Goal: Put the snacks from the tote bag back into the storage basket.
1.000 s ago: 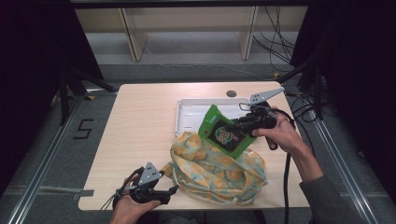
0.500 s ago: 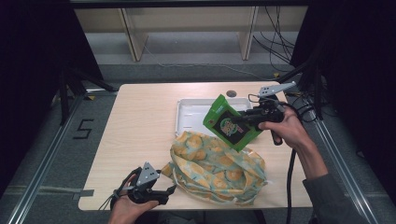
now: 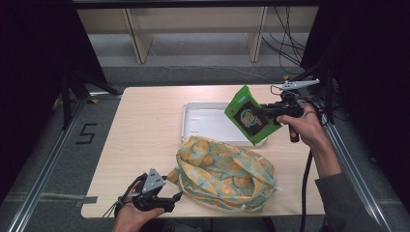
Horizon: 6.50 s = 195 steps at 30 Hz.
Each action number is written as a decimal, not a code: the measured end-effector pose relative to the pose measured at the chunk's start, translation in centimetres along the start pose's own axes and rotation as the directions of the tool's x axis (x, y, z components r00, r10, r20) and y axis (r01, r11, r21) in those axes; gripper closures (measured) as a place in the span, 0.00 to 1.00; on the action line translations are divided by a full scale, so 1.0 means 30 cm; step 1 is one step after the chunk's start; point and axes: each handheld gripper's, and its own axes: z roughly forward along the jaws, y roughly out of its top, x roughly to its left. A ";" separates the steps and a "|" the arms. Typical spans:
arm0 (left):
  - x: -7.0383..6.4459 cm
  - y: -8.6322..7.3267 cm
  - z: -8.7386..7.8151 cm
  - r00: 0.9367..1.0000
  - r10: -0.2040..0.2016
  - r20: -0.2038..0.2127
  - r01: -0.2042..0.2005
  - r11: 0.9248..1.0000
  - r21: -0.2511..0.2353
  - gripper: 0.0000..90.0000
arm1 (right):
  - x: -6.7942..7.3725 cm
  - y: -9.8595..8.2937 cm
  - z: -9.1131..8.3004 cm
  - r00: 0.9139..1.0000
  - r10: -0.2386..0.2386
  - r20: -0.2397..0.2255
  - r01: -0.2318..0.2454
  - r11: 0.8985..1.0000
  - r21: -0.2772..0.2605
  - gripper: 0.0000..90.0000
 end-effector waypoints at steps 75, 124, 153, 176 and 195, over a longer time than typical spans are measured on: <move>-0.015 0.007 0.009 0.999 0.042 0.020 -0.042 0.999 -0.014 0.26 | -0.321 -0.018 0.348 0.863 0.328 0.383 -0.360 0.933 0.013 0.83; -0.029 0.004 0.012 0.999 0.021 0.031 -0.021 1.000 -0.011 0.26 | -0.360 -0.060 0.422 0.820 0.373 0.434 -0.436 0.898 0.053 0.76; -0.024 0.006 0.012 0.998 0.048 0.027 -0.048 0.999 -0.012 0.26 | -0.366 -0.088 0.458 0.808 0.368 0.460 -0.453 0.888 0.085 0.67; -0.020 0.007 0.011 0.999 0.047 0.027 -0.047 0.999 -0.012 0.26 | -0.322 -0.049 0.400 0.867 0.276 0.414 -0.348 0.932 0.107 0.66; -0.016 0.009 0.008 0.999 0.042 0.018 -0.042 0.999 -0.009 0.26 | -0.225 -0.035 0.289 0.916 0.201 0.347 -0.250 0.963 0.101 0.62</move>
